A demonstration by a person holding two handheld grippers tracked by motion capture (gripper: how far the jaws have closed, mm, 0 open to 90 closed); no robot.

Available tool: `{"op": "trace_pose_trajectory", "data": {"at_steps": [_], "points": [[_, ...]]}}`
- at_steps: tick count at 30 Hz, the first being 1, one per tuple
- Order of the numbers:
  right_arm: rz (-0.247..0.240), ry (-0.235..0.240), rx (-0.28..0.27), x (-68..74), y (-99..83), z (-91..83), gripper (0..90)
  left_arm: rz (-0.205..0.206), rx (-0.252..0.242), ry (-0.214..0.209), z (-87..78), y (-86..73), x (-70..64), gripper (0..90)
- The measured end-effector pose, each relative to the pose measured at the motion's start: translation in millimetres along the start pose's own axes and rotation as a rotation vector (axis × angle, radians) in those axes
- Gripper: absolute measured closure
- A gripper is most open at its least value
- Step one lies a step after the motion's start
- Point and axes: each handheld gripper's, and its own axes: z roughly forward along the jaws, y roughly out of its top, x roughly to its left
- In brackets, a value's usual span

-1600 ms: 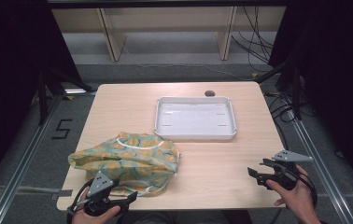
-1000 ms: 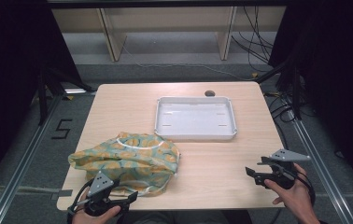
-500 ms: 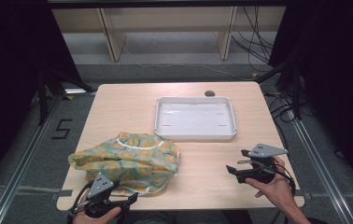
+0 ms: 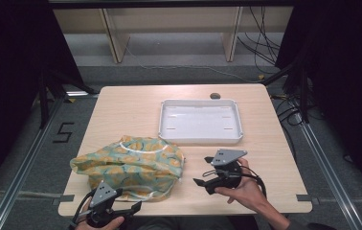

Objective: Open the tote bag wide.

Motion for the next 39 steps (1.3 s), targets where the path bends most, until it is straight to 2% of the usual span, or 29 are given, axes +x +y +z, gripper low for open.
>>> {"op": "trace_pose_trajectory", "data": {"at_steps": [1,2,3,4,6,7,8,10,13,14,15,17,20,21,22,24,25,26,27,28,29,30,31,32,34,36,37,39], "points": [[0.000,0.000,0.000,0.0,0.0,0.0,19.2,0.000,0.000,0.000,0.0,0.0,0.0,18.8],[-0.043,0.007,0.011,5.3,6.2,8.2,19.3,0.004,0.001,0.011,-0.9,0.3,0.4,18.8],[-0.043,0.007,0.011,5.3,6.2,8.2,19.3,0.004,0.001,0.011,-0.9,0.3,0.4,18.8],[-0.064,0.029,0.011,10.7,11.9,17.4,20.7,-0.012,-0.007,0.008,-0.5,0.2,0.1,18.8],[-0.070,0.029,0.005,12.5,14.0,21.2,20.3,-0.005,-0.008,0.007,-1.0,0.4,0.5,18.8],[-0.082,0.040,0.013,16.2,20.9,29.8,20.3,-0.018,-0.013,0.000,-1.2,0.1,0.5,18.8],[-0.082,0.040,0.013,16.2,20.9,29.8,20.3,-0.018,-0.013,0.000,-1.2,0.1,0.5,18.8],[-0.114,0.056,0.014,18.5,28.0,40.3,21.1,0.002,-0.013,0.002,-1.9,0.9,1.5,18.8],[-0.124,0.055,0.024,20.3,32.4,46.9,23.2,-0.004,-0.017,-0.001,-2.0,0.9,1.8,18.8],[-0.135,0.052,0.033,20.3,34.6,54.7,24.5,0.006,-0.026,0.002,-1.8,1.3,2.0,18.8],[-0.135,0.052,0.033,20.3,34.6,54.7,24.5,0.006,-0.026,0.002,-1.8,1.3,2.0,18.8],[-0.146,0.057,0.057,21.9,36.5,64.5,25.5,-0.020,-0.023,0.001,-2.5,0.7,1.1,18.8],[-0.158,0.059,0.074,23.3,38.0,73.2,26.9,-0.013,-0.027,-0.006,-2.3,1.0,1.9,18.8],[-0.161,0.057,0.085,24.4,38.5,76.8,29.2,-0.021,-0.024,-0.001,-2.8,1.0,1.4,18.8],[-0.178,0.068,0.099,25.2,39.8,83.2,38.9,-0.030,-0.022,0.007,-3.8,1.2,0.7,18.8],[-0.200,0.058,0.104,25.5,40.6,87.6,52.0,-0.026,-0.028,0.001,-3.3,1.1,1.4,18.8],[-0.200,0.058,0.104,25.5,40.6,87.6,52.0,-0.016,-0.027,0.004,-3.7,1.6,1.6,18.8],[-0.198,0.037,0.117,24.0,41.3,91.4,69.8,-0.025,-0.024,0.006,-3.8,1.1,1.7,18.8],[-0.182,0.035,0.127,23.9,41.3,91.5,75.2,-0.027,-0.027,0.002,-3.9,0.9,2.0,18.8],[-0.186,0.040,0.129,22.2,41.2,91.7,82.2,-0.027,-0.026,0.006,-4.6,1.0,1.7,18.8],[-0.195,0.035,0.126,20.6,40.7,91.8,86.8,-0.008,-0.033,-0.004,-4.5,1.6,2.9,18.8],[-0.216,0.038,0.124,18.7,40.6,91.5,89.3,-0.008,-0.032,-0.001,-5.0,1.7,3.2,18.8],[-0.203,0.044,0.135,18.6,40.2,89.5,90.0,-0.028,-0.033,0.003,-5.6,1.3,2.6,18.8],[-0.196,0.036,0.139,18.5,40.0,86.7,90.0,-0.030,-0.032,0.002,-6.1,1.1,3.2,18.8],[-0.215,0.029,0.138,15.5,40.6,82.9,90.0,-0.019,-0.046,0.005,-6.6,1.5,4.4,18.8],[-0.210,0.024,0.141,15.1,40.5,80.6,90.0,-0.029,-0.036,0.014,-7.9,1.4,4.2,18.9],[-0.202,0.026,0.145,12.6,39.2,73.9,90.0,-0.040,-0.051,0.010,-7.7,1.2,3.8,18.9],[-0.195,0.021,0.139,10.4,37.9,68.5,90.0,-0.027,-0.051,0.011,-7.9,1.6,4.5,18.9]]}}
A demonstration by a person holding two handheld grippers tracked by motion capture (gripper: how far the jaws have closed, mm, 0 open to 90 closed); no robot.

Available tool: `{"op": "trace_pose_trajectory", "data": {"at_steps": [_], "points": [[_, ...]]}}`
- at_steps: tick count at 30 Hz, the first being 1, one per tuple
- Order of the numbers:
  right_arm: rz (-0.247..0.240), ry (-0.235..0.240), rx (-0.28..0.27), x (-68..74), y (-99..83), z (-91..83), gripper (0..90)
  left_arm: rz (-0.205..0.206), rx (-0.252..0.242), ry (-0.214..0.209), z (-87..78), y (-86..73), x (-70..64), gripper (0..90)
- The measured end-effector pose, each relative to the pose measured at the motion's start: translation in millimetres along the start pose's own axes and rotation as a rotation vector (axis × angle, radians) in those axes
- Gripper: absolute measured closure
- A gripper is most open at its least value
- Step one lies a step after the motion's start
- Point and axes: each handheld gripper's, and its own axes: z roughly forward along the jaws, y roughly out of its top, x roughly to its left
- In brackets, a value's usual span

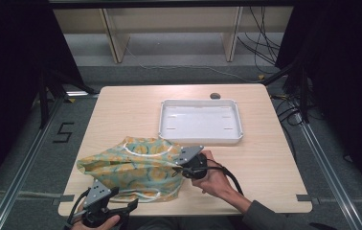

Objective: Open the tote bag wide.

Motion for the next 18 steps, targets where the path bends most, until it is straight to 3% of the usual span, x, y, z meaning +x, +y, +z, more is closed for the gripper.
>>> {"op": "trace_pose_trajectory", "data": {"at_steps": [1,2,4,6,8,9,10,13,14,15,16,17,18], "points": [[0.000,0.000,0.000,0.0,0.0,0.0,90.0,-0.010,-0.001,0.002,0.1,-0.1,-0.6,18.9],[0.008,-0.001,0.005,-2.2,-2.7,-6.8,90.0,0.016,0.005,0.007,-0.6,0.4,1.7,18.9],[0.014,-0.003,0.004,-2.7,-3.5,-8.9,90.0,0.018,0.002,0.001,-0.8,0.3,2.5,18.9],[0.037,-0.009,0.016,-5.4,-7.1,-17.2,90.0,-0.014,-0.004,0.008,-3.2,-0.6,3.0,18.9],[0.039,-0.006,0.015,-6.6,-8.5,-20.1,90.0,-0.016,-0.003,0.016,-4.8,-0.8,4.4,18.9],[0.037,-0.002,0.016,-7.2,-9.5,-22.1,90.0,0.011,-0.008,0.026,-7.2,-0.6,8.9,18.9],[0.051,-0.005,0.018,-7.8,-13.4,-28.3,90.0,-0.016,-0.019,0.032,-8.5,-2.1,11.0,18.9],[0.062,0.001,0.016,-9.0,-19.0,-37.9,90.0,0.020,-0.027,0.026,-8.6,-1.5,14.8,18.9],[0.066,0.001,0.013,-10.0,-22.5,-42.8,90.0,-0.020,-0.014,0.031,-9.2,-2.4,11.5,18.9],[0.073,0.002,0.014,-10.3,-25.0,-45.8,90.0,0.022,-0.008,0.025,-7.9,-1.6,12.5,18.9],[0.073,0.002,0.014,-10.3,-25.0,-45.8,90.0,0.022,-0.008,0.025,-7.9,-1.6,12.5,18.9],[0.075,-0.003,0.012,-11.3,-28.9,-50.0,90.0,-0.010,-0.007,0.028,-7.0,-2.4,9.9,18.9],[0.085,-0.006,0.018,-12.3,-34.0,-55.4,90.0,-0.009,-0.003,0.028,-7.1,-2.3,9.5,18.9]]}}
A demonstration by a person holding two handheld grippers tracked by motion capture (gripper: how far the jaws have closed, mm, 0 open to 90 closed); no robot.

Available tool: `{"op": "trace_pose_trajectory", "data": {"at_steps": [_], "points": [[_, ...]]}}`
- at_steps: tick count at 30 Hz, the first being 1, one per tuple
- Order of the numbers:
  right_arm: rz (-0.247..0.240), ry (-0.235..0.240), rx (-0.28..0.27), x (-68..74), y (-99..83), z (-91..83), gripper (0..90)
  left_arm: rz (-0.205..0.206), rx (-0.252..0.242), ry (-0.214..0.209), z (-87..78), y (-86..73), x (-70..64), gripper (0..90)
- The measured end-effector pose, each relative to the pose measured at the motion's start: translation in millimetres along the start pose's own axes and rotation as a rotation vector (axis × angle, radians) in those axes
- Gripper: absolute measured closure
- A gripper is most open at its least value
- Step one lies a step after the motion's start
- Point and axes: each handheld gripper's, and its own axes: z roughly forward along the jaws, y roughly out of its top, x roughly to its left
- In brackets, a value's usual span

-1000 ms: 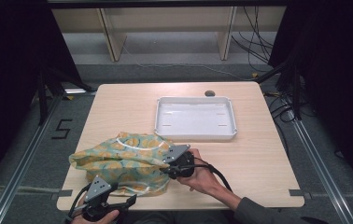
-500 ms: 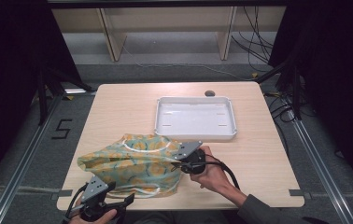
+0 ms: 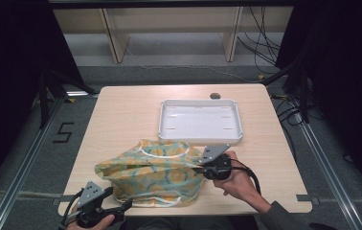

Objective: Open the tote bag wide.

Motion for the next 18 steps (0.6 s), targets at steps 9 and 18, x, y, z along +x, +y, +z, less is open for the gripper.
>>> {"op": "trace_pose_trajectory", "data": {"at_steps": [9,18], "points": [[0.071,-0.045,0.011,-16.2,-43.7,-43.7,90.0,0.017,0.012,-0.006,2.1,0.3,-1.5,18.9],[0.154,-0.080,0.021,-28.4,-76.0,-67.8,90.0,0.023,0.024,-0.009,3.1,0.7,-3.3,18.9]]}}
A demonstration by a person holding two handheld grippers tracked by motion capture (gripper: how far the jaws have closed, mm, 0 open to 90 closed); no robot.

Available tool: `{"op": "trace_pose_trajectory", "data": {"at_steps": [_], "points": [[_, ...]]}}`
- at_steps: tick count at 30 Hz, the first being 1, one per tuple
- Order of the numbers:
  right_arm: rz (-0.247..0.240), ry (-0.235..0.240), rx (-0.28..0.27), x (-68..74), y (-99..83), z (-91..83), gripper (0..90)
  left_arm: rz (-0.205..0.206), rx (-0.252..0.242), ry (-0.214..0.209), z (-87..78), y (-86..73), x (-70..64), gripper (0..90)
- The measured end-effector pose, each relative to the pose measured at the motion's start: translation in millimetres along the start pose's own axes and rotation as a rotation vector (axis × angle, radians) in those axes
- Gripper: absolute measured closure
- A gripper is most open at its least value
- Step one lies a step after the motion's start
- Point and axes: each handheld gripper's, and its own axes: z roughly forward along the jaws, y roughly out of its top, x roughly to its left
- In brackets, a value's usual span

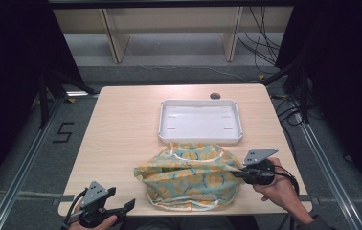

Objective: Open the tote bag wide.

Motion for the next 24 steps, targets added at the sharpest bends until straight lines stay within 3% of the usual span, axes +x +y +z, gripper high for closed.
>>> {"op": "trace_pose_trajectory", "data": {"at_steps": [2,4,6,9,11,12,13,18,19,20,21,24], "points": [[-0.002,-0.004,0.009,-2.1,-2.2,-3.2,90.0,0.009,0.002,0.000,0.0,0.1,0.8,18.9],[0.018,-0.015,-0.003,-5.3,-7.4,-6.8,90.0,-0.010,0.003,0.001,-0.2,-0.1,-1.0,18.9],[0.014,-0.011,0.011,-10.5,-10.9,-12.7,90.0,0.011,0.003,-0.004,0.4,0.5,0.2,18.9],[0.040,-0.015,0.003,-11.0,-14.3,-14.0,90.0,-0.022,0.008,-0.002,0.8,0.2,-2.8,19.0],[0.035,-0.021,0.002,-13.4,-17.3,-17.0,90.0,0.009,0.010,-0.008,1.1,0.7,-1.4,19.3],[0.024,-0.022,0.013,-14.9,-18.1,-19.3,90.0,-0.015,0.009,-0.009,1.2,0.2,-3.1,19.5],[0.047,-0.027,0.000,-14.0,-19.7,-19.2,90.0,-0.004,0.008,-0.012,1.3,0.7,-3.2,19.7],[0.043,-0.021,0.006,-17.4,-24.1,-21.0,89.5,0.014,0.004,-0.026,3.2,3.1,-6.8,20.6],[0.045,0.003,0.030,-17.2,-24.0,-21.9,86.0,0.033,-0.018,-0.058,4.6,5.7,-11.6,21.9],[0.033,-0.010,0.000,-16.7,-23.8,-20.6,79.9,0.038,-0.029,-0.070,5.7,7.1,-13.5,23.7],[0.038,-0.004,0.017,-16.2,-22.4,-22.7,73.9,0.052,-0.038,-0.081,6.8,9.6,-16.1,24.6],[0.056,0.004,-0.023,-10.2,-17.3,-24.5,60.7,0.124,-0.050,-0.111,11.3,18.8,-25.7,29.6]]}}
